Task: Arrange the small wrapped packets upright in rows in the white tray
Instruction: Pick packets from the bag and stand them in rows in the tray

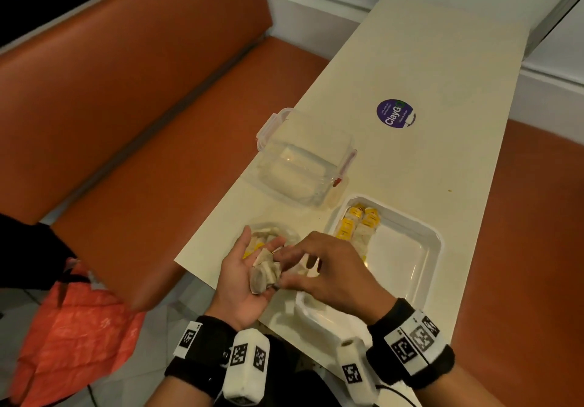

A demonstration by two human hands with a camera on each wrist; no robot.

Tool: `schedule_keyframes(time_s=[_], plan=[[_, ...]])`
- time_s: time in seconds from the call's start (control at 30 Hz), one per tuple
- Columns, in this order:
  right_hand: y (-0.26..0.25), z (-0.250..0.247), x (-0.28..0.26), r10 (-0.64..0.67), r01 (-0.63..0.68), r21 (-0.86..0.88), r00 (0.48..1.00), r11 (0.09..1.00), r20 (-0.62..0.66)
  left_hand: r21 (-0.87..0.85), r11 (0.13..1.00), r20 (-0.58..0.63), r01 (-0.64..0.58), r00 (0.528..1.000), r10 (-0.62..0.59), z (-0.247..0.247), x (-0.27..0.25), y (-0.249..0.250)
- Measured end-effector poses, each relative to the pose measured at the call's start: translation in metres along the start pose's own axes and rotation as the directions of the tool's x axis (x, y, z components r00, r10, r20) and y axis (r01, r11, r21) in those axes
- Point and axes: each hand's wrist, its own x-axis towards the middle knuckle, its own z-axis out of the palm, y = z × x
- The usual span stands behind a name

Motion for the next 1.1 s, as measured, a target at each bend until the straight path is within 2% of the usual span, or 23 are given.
schedule_keyframes(time_s=[0.1,0.2,0.37,0.47,0.53,0.63,0.73,0.8,0.93,1.1], plan=[[-0.011,0.014,0.005,-0.066,0.076,-0.185,0.996,0.98,0.064,-0.013,1.0,0.021,0.001,1.0,-0.001,-0.001,-0.003,0.004],[-0.016,0.025,0.01,-0.13,0.144,-0.285,0.989,0.948,0.068,-0.026,1.0,-0.009,-0.016,1.0,0.016,-0.005,-0.006,0.004],[-0.022,0.038,0.019,-0.197,0.197,-0.32,0.98,0.927,0.033,-0.009,0.998,-0.026,-0.069,0.997,0.069,-0.013,-0.007,0.008],[-0.023,0.041,0.022,-0.189,0.179,-0.282,0.982,0.943,-0.007,0.024,0.995,-0.015,-0.1,0.995,0.1,-0.019,-0.009,0.011],[-0.023,0.041,0.026,-0.129,0.119,-0.193,0.991,0.974,-0.041,0.044,0.991,-0.016,-0.123,0.992,0.124,-0.019,-0.013,0.013],[-0.026,0.039,0.032,0.049,-0.035,0.133,0.994,0.991,-0.102,0.085,0.984,-0.016,-0.154,0.988,0.156,-0.021,-0.015,0.016],[-0.029,0.034,0.035,0.218,-0.159,0.44,0.972,0.884,-0.086,0.13,0.974,0.029,-0.183,0.983,0.181,-0.024,-0.015,0.017],[-0.029,0.032,0.036,0.293,-0.214,0.575,0.955,0.79,-0.047,0.176,0.957,0.054,-0.231,0.973,0.225,-0.028,-0.016,0.018],[-0.022,0.035,0.037,0.38,-0.306,0.668,0.924,0.678,0.039,0.259,0.913,0.106,-0.316,0.948,0.299,-0.035,-0.017,0.018],[-0.015,0.036,0.032,0.392,-0.357,0.762,0.908,0.541,0.148,0.308,0.883,0.022,-0.355,0.93,0.367,-0.024,-0.02,0.023]])
